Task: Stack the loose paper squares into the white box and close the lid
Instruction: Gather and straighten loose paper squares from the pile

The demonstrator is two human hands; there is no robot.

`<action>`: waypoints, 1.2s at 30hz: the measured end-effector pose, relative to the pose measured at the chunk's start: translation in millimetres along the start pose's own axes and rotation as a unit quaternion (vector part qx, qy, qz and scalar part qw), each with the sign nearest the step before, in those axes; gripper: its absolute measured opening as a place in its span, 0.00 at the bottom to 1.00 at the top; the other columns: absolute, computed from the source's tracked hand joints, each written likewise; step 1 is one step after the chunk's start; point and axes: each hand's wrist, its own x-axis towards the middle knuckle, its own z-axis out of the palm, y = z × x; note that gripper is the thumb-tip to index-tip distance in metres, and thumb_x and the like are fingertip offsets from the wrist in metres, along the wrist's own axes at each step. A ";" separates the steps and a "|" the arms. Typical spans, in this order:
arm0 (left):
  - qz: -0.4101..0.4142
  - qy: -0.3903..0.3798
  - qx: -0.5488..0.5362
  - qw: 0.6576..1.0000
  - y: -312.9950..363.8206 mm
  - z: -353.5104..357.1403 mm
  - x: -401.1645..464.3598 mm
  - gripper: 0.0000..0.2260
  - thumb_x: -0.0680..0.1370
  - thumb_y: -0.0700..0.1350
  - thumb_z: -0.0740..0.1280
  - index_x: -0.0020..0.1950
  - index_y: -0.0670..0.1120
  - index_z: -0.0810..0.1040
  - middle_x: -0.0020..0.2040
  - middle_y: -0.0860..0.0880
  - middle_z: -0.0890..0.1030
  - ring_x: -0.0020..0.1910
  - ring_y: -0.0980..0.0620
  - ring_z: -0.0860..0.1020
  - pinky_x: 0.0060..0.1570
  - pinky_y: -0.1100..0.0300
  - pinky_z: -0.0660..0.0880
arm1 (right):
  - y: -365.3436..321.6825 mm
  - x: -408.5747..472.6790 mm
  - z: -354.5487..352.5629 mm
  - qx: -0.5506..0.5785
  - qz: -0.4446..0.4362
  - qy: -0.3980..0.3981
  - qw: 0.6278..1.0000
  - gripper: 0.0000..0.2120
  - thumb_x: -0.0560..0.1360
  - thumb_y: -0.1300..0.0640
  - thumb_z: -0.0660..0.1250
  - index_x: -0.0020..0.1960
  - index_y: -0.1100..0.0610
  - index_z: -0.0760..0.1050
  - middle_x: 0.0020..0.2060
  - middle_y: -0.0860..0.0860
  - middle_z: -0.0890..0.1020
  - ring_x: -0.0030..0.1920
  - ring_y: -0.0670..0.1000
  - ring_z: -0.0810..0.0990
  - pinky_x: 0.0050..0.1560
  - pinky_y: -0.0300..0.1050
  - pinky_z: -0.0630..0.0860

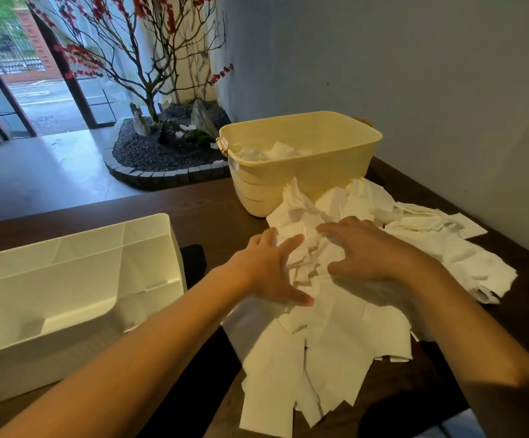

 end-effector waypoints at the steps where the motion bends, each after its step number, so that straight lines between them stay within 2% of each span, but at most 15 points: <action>1: 0.001 0.019 0.000 1.000 0.1 4.0 6.4 0.47 0.70 0.70 0.70 0.81 0.63 0.47 0.80 0.48 0.54 0.78 0.39 0.54 0.74 0.39 0.61 | -0.6 -1.8 4.8 0.008 0.001 0.006 1.000 0.34 0.76 0.46 0.67 0.78 0.39 0.55 0.75 0.48 0.62 0.73 0.54 0.64 0.68 0.53 0.71; 4: 0.039 0.130 -0.008 0.991 -4.0 11.9 19.4 0.29 0.75 0.62 0.69 0.74 0.58 0.66 0.65 0.48 0.75 0.64 0.43 0.73 0.62 0.47 0.73 | -3.1 -4.8 18.2 0.028 0.003 0.072 0.997 0.29 0.79 0.49 0.64 0.77 0.41 0.58 0.74 0.47 0.65 0.71 0.53 0.66 0.65 0.50 0.70; 6: 0.067 0.175 -0.023 0.982 -4.4 16.4 19.3 0.18 0.76 0.56 0.70 0.64 0.56 0.74 0.55 0.51 0.79 0.54 0.47 0.79 0.55 0.48 0.77 | -7.6 -3.2 21.6 0.036 0.007 0.098 0.995 0.27 0.80 0.49 0.62 0.77 0.42 0.59 0.72 0.48 0.66 0.70 0.54 0.67 0.64 0.50 0.70; 8: 0.068 0.192 -0.104 0.973 -7.9 17.7 15.7 0.09 0.76 0.50 0.70 0.55 0.55 0.76 0.49 0.54 0.81 0.51 0.48 0.80 0.53 0.48 0.78 | -13.9 -1.5 22.5 0.045 0.011 0.111 0.993 0.26 0.80 0.51 0.62 0.77 0.44 0.60 0.72 0.50 0.67 0.69 0.55 0.67 0.64 0.51 0.70; 11: 0.049 0.244 -0.242 0.938 -17.3 9.9 10.8 0.08 0.75 0.44 0.69 0.53 0.52 0.79 0.48 0.54 0.83 0.49 0.51 0.82 0.52 0.50 0.79 | -22.1 0.9 19.6 0.072 0.014 0.172 0.982 0.26 0.80 0.56 0.61 0.76 0.45 0.61 0.73 0.50 0.67 0.70 0.54 0.67 0.66 0.52 0.68; 14: 0.029 0.310 -0.361 0.879 -24.3 -10.4 6.0 0.08 0.78 0.42 0.69 0.55 0.50 0.81 0.48 0.51 0.85 0.47 0.52 0.82 0.50 0.55 0.79 | -31.6 5.5 9.0 0.101 0.008 0.274 0.956 0.27 0.79 0.58 0.62 0.76 0.46 0.63 0.74 0.49 0.66 0.72 0.54 0.64 0.70 0.54 0.64; 16: 0.027 0.313 -0.445 0.839 -25.3 -23.4 4.0 0.08 0.78 0.43 0.70 0.56 0.52 0.79 0.51 0.51 0.84 0.50 0.52 0.82 0.51 0.55 0.79 | -39.0 10.3 1.7 0.160 -0.020 0.315 0.935 0.26 0.78 0.58 0.65 0.74 0.48 0.66 0.73 0.48 0.68 0.72 0.52 0.65 0.70 0.52 0.65; 19: 0.001 0.278 -0.554 0.785 -21.6 -34.7 0.9 0.19 0.74 0.44 0.73 0.62 0.49 0.73 0.56 0.47 0.81 0.54 0.48 0.81 0.55 0.47 0.80 | -52.8 17.0 -5.7 0.313 -0.093 0.257 0.910 0.26 0.78 0.55 0.68 0.73 0.46 0.66 0.68 0.45 0.73 0.66 0.48 0.72 0.62 0.45 0.72; 23: -0.009 0.255 -0.726 0.639 -14.5 -34.6 -7.5 0.08 0.78 0.42 0.66 0.56 0.47 0.80 0.42 0.48 0.87 0.39 0.50 0.85 0.40 0.54 0.81 | -69.0 32.6 -4.6 0.512 -0.077 0.095 0.850 0.26 0.77 0.54 0.70 0.72 0.45 0.68 0.58 0.48 0.81 0.54 0.47 0.82 0.50 0.42 0.79; 25: -0.029 0.250 -0.755 0.606 -14.7 -26.0 -9.5 0.10 0.80 0.44 0.64 0.58 0.46 0.81 0.43 0.47 0.87 0.40 0.49 0.86 0.43 0.53 0.79 | -74.2 42.8 3.8 0.539 -0.077 0.069 0.836 0.16 0.77 0.58 0.70 0.64 0.50 0.77 0.51 0.50 0.86 0.46 0.49 0.85 0.46 0.46 0.81; 27: -0.039 0.253 -0.751 0.608 -17.4 -17.2 -8.3 0.12 0.81 0.47 0.63 0.61 0.46 0.80 0.48 0.46 0.87 0.47 0.47 0.86 0.51 0.48 0.80 | -76.3 52.4 12.7 0.548 -0.085 0.078 0.829 0.10 0.76 0.60 0.69 0.56 0.52 0.81 0.46 0.51 0.87 0.43 0.50 0.85 0.42 0.47 0.80; 29: -0.054 0.244 -0.743 0.621 -20.1 -11.9 -8.9 0.14 0.83 0.52 0.61 0.62 0.48 0.80 0.53 0.46 0.86 0.54 0.45 0.84 0.61 0.44 0.78 | -75.4 60.6 18.7 0.573 -0.078 0.077 0.812 0.10 0.75 0.60 0.70 0.56 0.52 0.81 0.48 0.52 0.87 0.48 0.54 0.86 0.49 0.52 0.81; 32: -0.051 0.239 -0.726 0.642 -26.4 -8.0 -8.4 0.15 0.84 0.56 0.58 0.60 0.52 0.80 0.53 0.48 0.86 0.53 0.49 0.84 0.54 0.52 0.79 | -74.5 73.8 24.7 0.587 -0.077 0.064 0.803 0.16 0.74 0.57 0.73 0.62 0.50 0.79 0.54 0.49 0.85 0.55 0.53 0.84 0.57 0.54 0.80; 34: -0.040 0.233 -0.708 0.665 -29.0 -5.9 -7.9 0.12 0.84 0.53 0.60 0.61 0.52 0.79 0.53 0.50 0.87 0.52 0.52 0.85 0.52 0.56 0.79 | -76.4 79.8 27.5 0.580 -0.084 0.057 0.808 0.20 0.71 0.56 0.74 0.62 0.49 0.79 0.54 0.50 0.85 0.55 0.53 0.84 0.57 0.55 0.80; 36: -0.020 0.227 -0.687 0.690 -29.6 -3.7 -7.7 0.09 0.82 0.46 0.64 0.61 0.52 0.79 0.52 0.51 0.87 0.53 0.51 0.84 0.55 0.54 0.79 | -76.8 84.0 28.5 0.576 -0.086 0.072 0.810 0.18 0.66 0.56 0.74 0.56 0.49 0.82 0.50 0.52 0.86 0.52 0.55 0.85 0.54 0.55 0.81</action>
